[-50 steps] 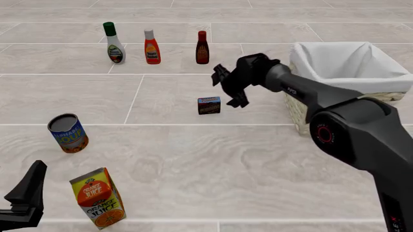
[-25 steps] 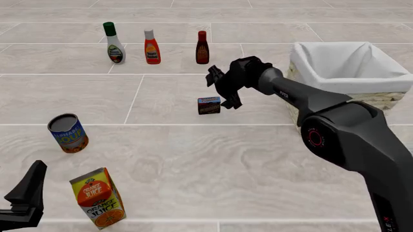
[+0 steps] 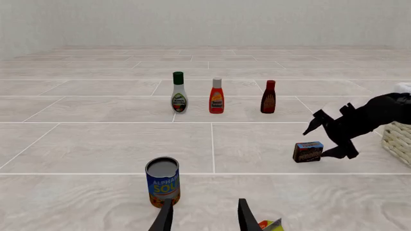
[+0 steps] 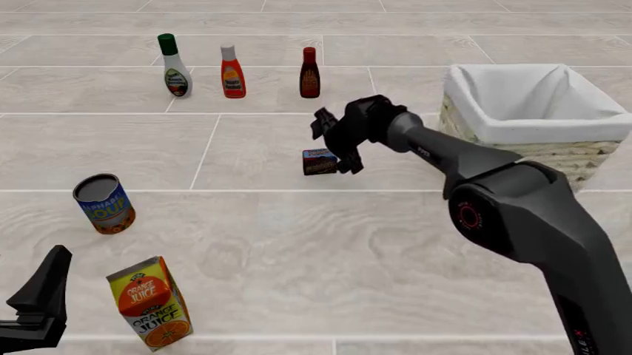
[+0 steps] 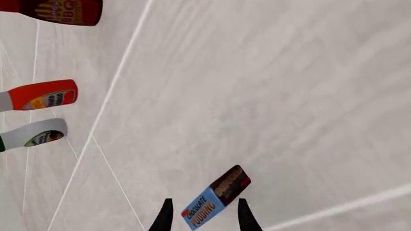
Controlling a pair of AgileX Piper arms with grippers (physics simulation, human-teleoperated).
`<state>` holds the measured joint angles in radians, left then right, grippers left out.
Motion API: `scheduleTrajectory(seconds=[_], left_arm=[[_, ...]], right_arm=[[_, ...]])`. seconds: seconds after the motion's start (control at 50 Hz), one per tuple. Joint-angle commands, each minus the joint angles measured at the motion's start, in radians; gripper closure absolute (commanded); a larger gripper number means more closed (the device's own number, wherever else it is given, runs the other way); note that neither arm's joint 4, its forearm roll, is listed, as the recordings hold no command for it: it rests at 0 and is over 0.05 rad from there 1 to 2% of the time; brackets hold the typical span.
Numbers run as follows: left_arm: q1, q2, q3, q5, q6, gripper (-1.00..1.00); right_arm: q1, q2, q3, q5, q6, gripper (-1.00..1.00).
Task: Pick the chocolate pudding and place it in the basket.
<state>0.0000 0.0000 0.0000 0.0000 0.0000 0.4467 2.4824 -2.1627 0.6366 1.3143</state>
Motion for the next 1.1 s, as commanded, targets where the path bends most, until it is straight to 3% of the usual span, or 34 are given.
scheduleTrajectory(seconds=[0.02, 1.1], left_arm=[[0.0, 0.0, 0.0, 0.0, 0.0, -1.0], [0.0, 0.0, 0.0, 0.0, 0.0, -1.0]], right_arm=[[0.007, 0.007, 0.003, -0.007, 0.015, -1.0], [0.004, 0.054, -0.02, -0.021, 0.072, -1.0]])
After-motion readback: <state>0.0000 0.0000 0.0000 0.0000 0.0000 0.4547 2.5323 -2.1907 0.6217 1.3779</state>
